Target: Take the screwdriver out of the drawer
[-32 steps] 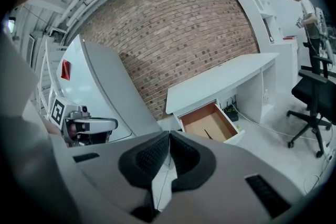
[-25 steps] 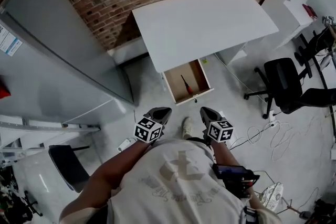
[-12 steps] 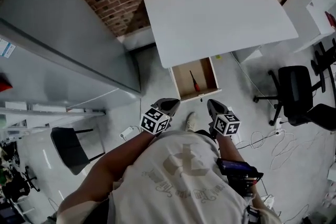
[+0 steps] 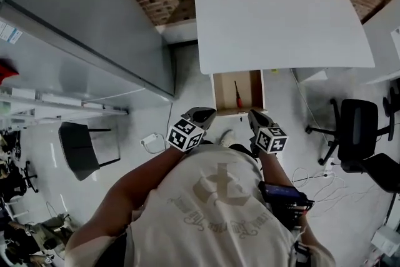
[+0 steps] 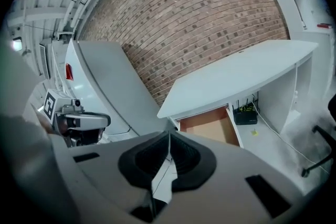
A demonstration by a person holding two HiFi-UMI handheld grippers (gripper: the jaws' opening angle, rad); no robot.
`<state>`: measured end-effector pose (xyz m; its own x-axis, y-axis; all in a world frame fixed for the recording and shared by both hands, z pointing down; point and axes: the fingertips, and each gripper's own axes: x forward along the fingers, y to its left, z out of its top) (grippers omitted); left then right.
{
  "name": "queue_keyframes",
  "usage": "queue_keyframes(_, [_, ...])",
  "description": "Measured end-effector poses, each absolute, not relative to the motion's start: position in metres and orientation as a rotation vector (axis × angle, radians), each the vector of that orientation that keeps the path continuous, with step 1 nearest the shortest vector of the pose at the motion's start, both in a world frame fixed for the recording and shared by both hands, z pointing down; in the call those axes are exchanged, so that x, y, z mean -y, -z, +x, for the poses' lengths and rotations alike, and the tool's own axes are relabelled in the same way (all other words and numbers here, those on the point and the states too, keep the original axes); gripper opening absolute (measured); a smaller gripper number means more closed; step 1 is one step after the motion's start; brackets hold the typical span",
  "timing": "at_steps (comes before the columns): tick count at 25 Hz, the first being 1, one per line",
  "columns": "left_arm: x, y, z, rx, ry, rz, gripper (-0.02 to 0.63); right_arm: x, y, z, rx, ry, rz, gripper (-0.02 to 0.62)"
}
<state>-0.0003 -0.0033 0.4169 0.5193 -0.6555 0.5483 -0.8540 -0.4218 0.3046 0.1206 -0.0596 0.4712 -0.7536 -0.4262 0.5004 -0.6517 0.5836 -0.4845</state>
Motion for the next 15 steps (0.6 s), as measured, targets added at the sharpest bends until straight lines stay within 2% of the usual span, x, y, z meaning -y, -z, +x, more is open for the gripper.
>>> queue_keyframes(15, [0.005,-0.421,0.003,1.336,-0.462,2.094,0.021,0.072,-0.51,0.118,2.409,-0.988,0.714,0.025])
